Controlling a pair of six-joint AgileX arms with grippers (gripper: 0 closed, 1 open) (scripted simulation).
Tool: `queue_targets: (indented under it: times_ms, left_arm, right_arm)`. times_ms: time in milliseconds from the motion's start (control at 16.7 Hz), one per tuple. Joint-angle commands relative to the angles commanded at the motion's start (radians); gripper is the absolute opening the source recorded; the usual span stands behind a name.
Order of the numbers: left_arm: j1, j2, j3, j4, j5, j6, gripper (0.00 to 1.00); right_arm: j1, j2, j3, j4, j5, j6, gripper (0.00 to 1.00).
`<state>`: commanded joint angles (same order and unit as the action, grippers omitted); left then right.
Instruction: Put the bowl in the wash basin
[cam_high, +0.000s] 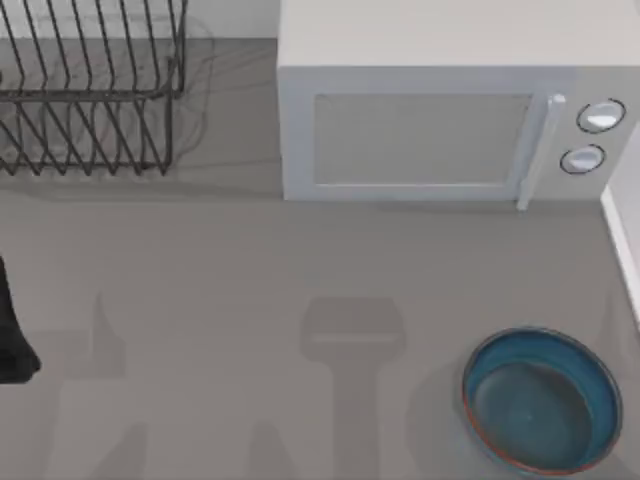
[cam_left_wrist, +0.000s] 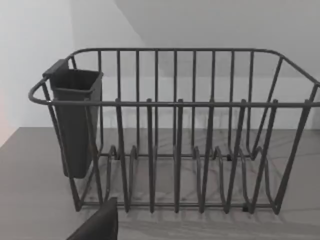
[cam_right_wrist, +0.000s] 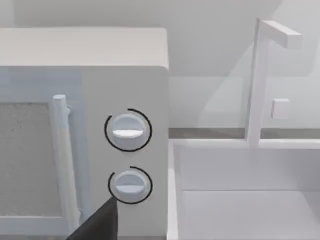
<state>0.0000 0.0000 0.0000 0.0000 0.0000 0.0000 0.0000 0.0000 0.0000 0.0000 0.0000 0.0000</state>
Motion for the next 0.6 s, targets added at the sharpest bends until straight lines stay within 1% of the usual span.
queue_targets:
  times_ms: [180, 300, 420, 600]
  left_arm:
    - [0.0, 0.0, 0.0, 0.0, 0.0, 0.0, 1.0]
    - [0.0, 0.0, 0.0, 0.0, 0.0, 0.0, 1.0]
    - [0.0, 0.0, 0.0, 0.0, 0.0, 0.0, 1.0]
    - [0.0, 0.0, 0.0, 0.0, 0.0, 0.0, 1.0]
  right_arm:
    - [0.004, 0.012, 0.012, -0.012, 0.0, 0.004, 1.0]
    - [0.02, 0.066, 0.062, -0.064, 0.0, 0.021, 1.0]
    - [0.045, 0.162, 0.145, -0.154, 0.001, 0.049, 1.0]
    - [0.098, 0.386, 0.309, -0.344, 0.003, 0.104, 1.0]
